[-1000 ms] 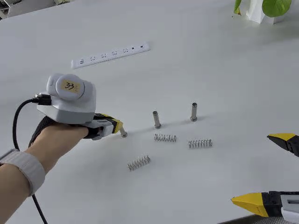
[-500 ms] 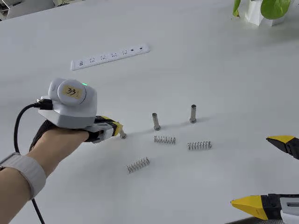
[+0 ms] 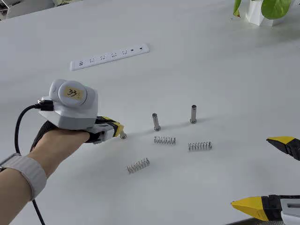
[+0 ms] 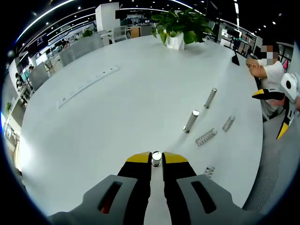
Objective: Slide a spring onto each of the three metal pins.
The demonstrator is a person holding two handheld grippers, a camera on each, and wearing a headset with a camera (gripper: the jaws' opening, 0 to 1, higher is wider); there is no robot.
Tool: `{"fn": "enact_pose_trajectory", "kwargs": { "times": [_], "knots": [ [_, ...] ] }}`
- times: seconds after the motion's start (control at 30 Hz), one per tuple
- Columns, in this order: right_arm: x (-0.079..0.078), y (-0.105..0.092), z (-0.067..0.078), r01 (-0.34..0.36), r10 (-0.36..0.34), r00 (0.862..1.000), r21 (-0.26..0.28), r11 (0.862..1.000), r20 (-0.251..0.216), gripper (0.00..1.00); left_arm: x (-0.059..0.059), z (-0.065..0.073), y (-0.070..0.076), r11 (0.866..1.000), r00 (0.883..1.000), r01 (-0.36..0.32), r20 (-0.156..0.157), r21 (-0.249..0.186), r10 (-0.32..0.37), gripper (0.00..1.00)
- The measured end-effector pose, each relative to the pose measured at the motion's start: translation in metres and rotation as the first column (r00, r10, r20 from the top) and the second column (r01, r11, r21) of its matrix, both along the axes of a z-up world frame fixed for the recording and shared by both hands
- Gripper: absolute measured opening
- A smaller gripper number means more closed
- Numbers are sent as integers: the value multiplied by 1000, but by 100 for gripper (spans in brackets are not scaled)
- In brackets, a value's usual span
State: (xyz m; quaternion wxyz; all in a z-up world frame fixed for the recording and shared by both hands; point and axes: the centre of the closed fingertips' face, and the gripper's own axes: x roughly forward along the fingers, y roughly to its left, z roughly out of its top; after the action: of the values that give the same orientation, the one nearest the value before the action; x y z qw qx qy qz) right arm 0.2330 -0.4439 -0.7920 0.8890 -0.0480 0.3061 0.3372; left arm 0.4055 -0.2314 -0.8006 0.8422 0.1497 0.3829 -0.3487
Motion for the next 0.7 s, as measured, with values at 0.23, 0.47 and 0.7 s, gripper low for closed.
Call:
{"fn": "enact_pose_trajectory", "kwargs": {
  "times": [0.23,0.47,0.7],
  "knots": [
    [0,0,0,0,0,1000,1,1000,2,97,-2,-1,0,1000,1000,3,-1,-2,-3,9],
    [-1,0,1,3,-3,1000,0,1000,5,98,-3,-2,0,1000,1000,3,7,-4,-3,21],
    [-1,0,2,3,-3,1000,-3,1000,7,99,-7,-4,1,1000,1000,4,19,-20,-4,42]
  ]
}}
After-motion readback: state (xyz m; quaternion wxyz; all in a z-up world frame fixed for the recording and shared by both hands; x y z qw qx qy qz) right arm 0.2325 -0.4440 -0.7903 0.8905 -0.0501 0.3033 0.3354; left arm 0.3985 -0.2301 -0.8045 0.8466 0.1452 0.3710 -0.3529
